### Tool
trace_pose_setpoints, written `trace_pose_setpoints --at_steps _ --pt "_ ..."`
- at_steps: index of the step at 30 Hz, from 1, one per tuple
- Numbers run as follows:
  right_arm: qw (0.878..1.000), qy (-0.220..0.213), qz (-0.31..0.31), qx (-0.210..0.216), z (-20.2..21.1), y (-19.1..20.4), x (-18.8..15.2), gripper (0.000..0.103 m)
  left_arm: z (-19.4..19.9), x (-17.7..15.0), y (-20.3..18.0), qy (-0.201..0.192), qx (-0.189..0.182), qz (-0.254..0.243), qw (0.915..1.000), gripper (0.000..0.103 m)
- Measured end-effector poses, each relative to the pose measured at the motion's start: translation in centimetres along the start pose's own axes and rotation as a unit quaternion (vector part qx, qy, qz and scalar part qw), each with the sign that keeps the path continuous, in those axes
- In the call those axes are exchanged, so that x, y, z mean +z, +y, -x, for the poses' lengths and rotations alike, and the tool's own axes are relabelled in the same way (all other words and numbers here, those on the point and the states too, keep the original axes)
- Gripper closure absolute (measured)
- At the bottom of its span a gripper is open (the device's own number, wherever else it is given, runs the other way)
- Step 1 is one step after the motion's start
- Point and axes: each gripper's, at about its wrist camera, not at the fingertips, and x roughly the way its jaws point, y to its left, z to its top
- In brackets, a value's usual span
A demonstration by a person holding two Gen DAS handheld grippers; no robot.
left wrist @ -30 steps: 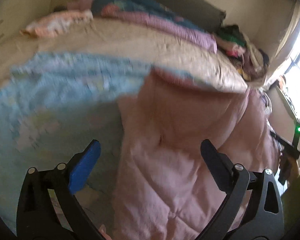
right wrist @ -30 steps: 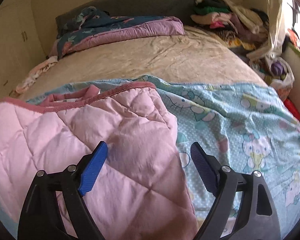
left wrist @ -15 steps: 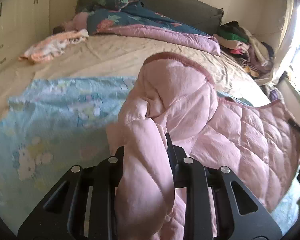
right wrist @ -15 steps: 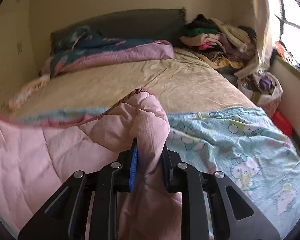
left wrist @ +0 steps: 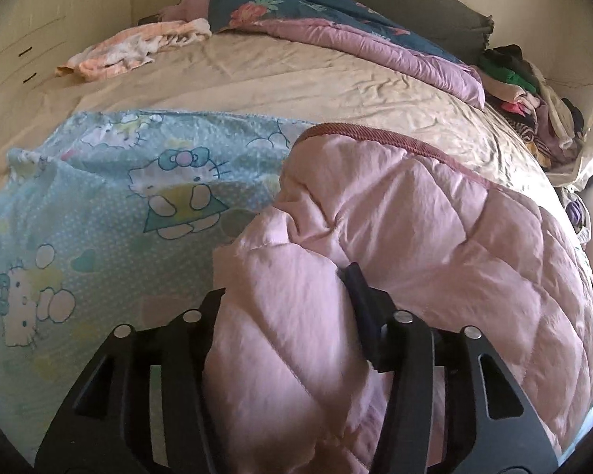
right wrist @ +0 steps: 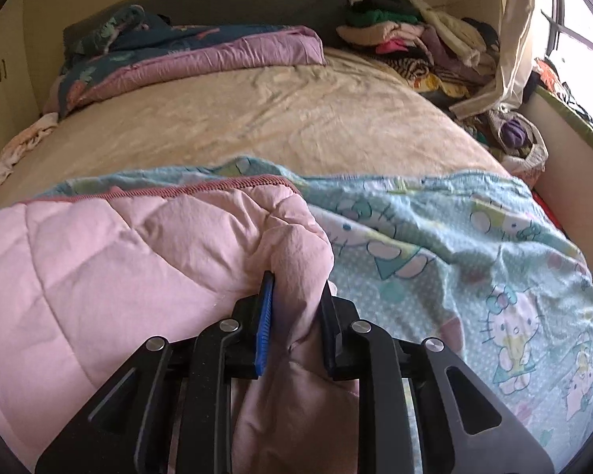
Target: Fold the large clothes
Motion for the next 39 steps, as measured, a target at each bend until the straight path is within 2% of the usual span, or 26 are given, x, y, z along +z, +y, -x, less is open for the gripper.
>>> trace_pose_setpoints --at_steps 4,9,10,11,13,14,15,17,23,29,33,39 --pt "1.000 0.021 -0.011 0.007 -1.3 -0.4 -0.7 0.076 -0.1 -0.2 -0.1 0.000 -0.001 0.004 1.0000 0.055" --pt "0.999 0.026 -0.020 0.008 -0.6 -0.7 -0.9 0.065 0.7 -0.5 0.3 -0.004 0.007 0.020 0.9998 0.043" --pt "0.999 0.025 -0.025 0.008 -0.1 -1.0 -1.0 0.049 1.2 -0.6 0.2 -0.007 0.011 0.019 0.9997 0.041" --pt "0.999 0.025 -0.035 0.007 0.4 -1.4 -1.2 0.028 1.6 -0.6 0.3 -0.008 0.014 0.017 0.9997 0.039" --pt "0.997 0.025 -0.074 0.021 1.9 -2.6 -1.9 0.016 2.6 -0.8 0.2 -0.010 0.019 0.015 0.9997 0.026" --pt "0.995 0.025 -0.088 0.038 2.5 -3.2 -2.3 0.014 3.1 -1.0 0.1 -0.012 0.017 0.014 0.9997 0.016" --pt "0.994 0.026 -0.096 0.047 3.0 -3.5 -2.6 0.012 3.7 -1.2 0.0 -0.015 0.017 0.013 0.9997 0.011" --pt "0.991 0.021 -0.113 0.071 4.8 -4.2 -3.6 0.007 5.0 -1.5 -0.3 -0.020 0.015 0.007 0.9997 0.009" --pt "0.987 -0.018 -0.112 0.115 11.0 -5.1 -5.5 0.004 8.8 -3.0 -1.3 -0.034 0.012 0.003 0.9993 0.009" --pt "0.986 -0.039 -0.093 0.135 15.7 -4.7 -8.2 0.004 12.3 -5.1 -1.9 -0.046 -0.002 0.012 0.9989 0.009" --pt "0.987 -0.046 -0.080 0.133 17.7 -4.1 -9.9 0.004 13.8 -6.6 -2.3 -0.045 -0.007 0.013 0.9989 0.009" --pt "0.983 -0.036 -0.102 0.146 18.8 -3.9 -12.3 0.004 15.3 -8.8 -2.6 -0.043 -0.014 0.009 0.9989 0.009"
